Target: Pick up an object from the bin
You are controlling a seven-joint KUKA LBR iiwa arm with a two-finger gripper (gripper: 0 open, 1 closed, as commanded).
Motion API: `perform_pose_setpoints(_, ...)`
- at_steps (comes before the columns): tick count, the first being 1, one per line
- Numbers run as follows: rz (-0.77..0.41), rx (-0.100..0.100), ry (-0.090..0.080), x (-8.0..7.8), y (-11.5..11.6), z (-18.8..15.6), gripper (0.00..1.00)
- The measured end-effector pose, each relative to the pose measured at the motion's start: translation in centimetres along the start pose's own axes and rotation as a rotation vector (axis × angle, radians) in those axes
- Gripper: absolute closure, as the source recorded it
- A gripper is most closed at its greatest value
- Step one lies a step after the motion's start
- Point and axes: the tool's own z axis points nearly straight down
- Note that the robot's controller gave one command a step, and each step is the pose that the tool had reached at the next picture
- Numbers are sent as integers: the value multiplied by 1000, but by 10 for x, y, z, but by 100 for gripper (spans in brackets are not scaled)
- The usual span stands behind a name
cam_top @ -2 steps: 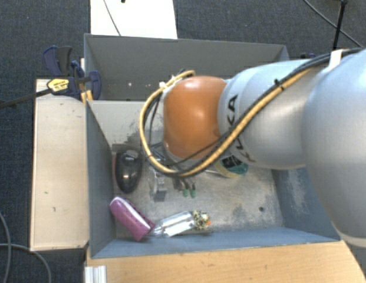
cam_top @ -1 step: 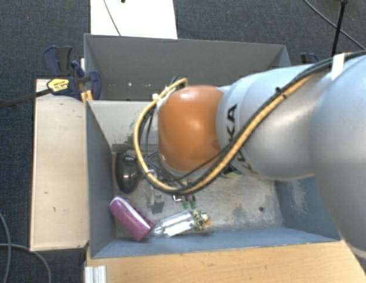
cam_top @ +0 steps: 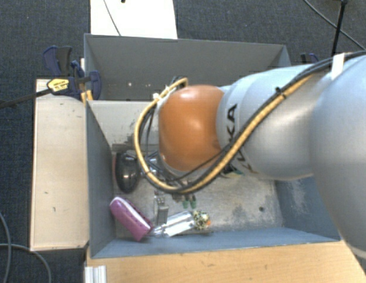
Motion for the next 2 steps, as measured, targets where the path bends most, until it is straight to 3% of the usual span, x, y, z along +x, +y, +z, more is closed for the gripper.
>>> perform_pose_setpoints(1, -238, 1, -8, 16, -80, 108, 0)
perform_pose_setpoints(2, -235, -1, -4, 17, -78, 108, 100)
